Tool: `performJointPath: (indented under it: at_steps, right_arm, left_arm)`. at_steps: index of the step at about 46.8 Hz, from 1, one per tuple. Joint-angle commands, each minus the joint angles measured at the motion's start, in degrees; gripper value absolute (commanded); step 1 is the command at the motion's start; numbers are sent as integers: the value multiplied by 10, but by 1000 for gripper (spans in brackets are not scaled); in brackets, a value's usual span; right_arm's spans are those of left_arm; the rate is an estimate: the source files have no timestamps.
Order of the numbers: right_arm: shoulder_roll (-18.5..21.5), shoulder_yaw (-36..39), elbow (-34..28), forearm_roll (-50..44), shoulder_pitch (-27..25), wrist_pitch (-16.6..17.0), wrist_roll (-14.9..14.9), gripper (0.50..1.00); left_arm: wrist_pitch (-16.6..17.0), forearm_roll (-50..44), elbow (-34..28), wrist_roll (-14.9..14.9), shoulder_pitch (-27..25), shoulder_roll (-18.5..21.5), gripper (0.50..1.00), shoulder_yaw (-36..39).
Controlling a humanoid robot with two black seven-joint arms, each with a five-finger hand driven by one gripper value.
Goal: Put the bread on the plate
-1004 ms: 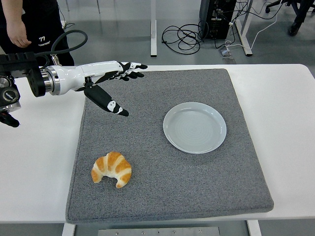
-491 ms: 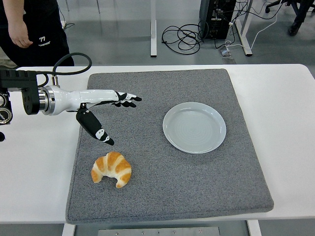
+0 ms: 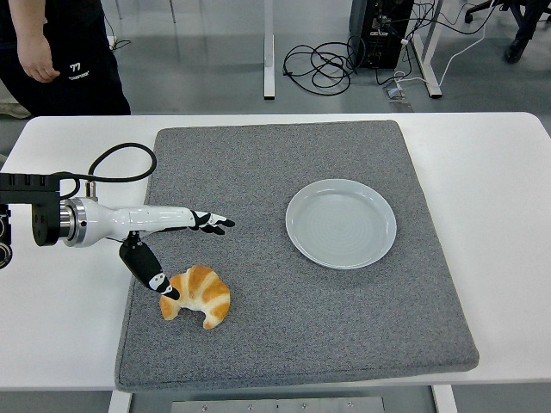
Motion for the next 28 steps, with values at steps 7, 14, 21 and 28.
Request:
performJointPath:
  at_steps: [7,14,21,28]
  right_arm:
    - [0,-1,0,0,0,0,0,1000]
    - [0,-2,0,0,-1,0,0,1000]
    - [0,-2,0,0,-1,0,0,1000]
    - [0,-2,-1,0,-1,0,0,1000]
  left_arm:
    - [23,93,0,-17,50,8,948,-9]
    - [45,134,4,-31,115,7,949,-48]
    - [46,136,12,-38,168,5,949,-100]
    - [47,138,25,-47,193,2,949,-119]
